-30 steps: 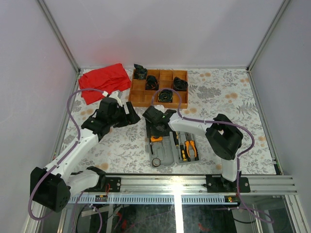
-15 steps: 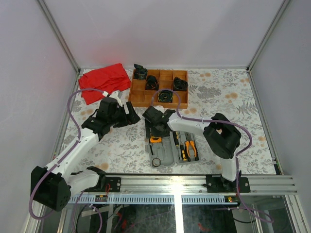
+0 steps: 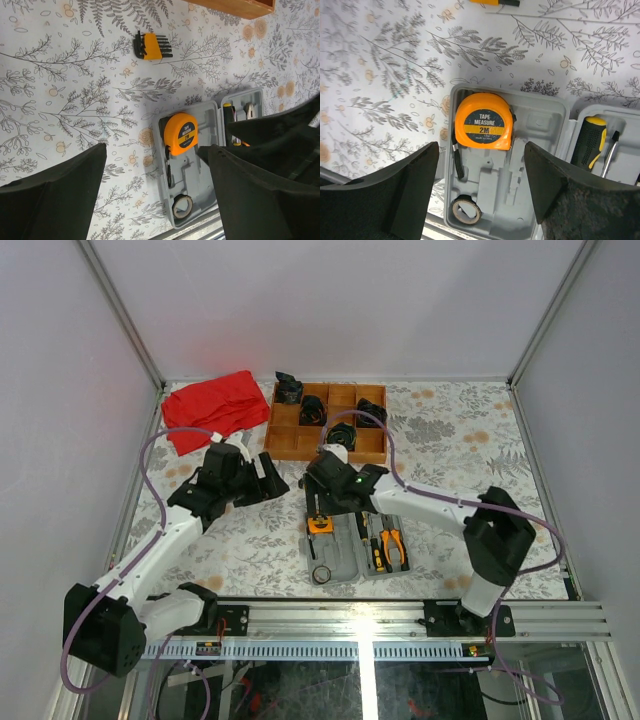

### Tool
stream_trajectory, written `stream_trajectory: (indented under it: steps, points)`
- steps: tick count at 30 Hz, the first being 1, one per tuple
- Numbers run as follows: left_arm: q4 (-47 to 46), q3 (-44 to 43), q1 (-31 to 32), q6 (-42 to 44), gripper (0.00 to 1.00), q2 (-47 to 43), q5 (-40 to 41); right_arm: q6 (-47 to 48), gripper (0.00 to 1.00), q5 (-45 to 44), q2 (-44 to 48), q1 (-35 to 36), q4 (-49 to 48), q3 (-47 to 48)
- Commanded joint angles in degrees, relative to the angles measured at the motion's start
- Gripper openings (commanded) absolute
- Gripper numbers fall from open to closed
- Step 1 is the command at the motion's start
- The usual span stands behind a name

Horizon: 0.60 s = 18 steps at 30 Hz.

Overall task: Sort the tools into containers
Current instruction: Place the engineering item in the storage box.

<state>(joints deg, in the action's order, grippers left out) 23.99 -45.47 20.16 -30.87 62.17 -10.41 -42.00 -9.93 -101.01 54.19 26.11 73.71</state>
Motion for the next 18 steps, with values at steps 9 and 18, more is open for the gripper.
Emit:
stream_trajectory:
  steps: [9,18]
  points:
    - [-11.45,11.04,3.39,-10.33,0.77,-2.15,-4.13,2.98,0.74,3.39,8.19,-3.57,-11.48,-9.42]
    - [-27.11,17.84,9.67,-14.39,0.77,2.03,-2.76,0.53,0.56,14.54,5.28,-7.01,-18.65,-12.88]
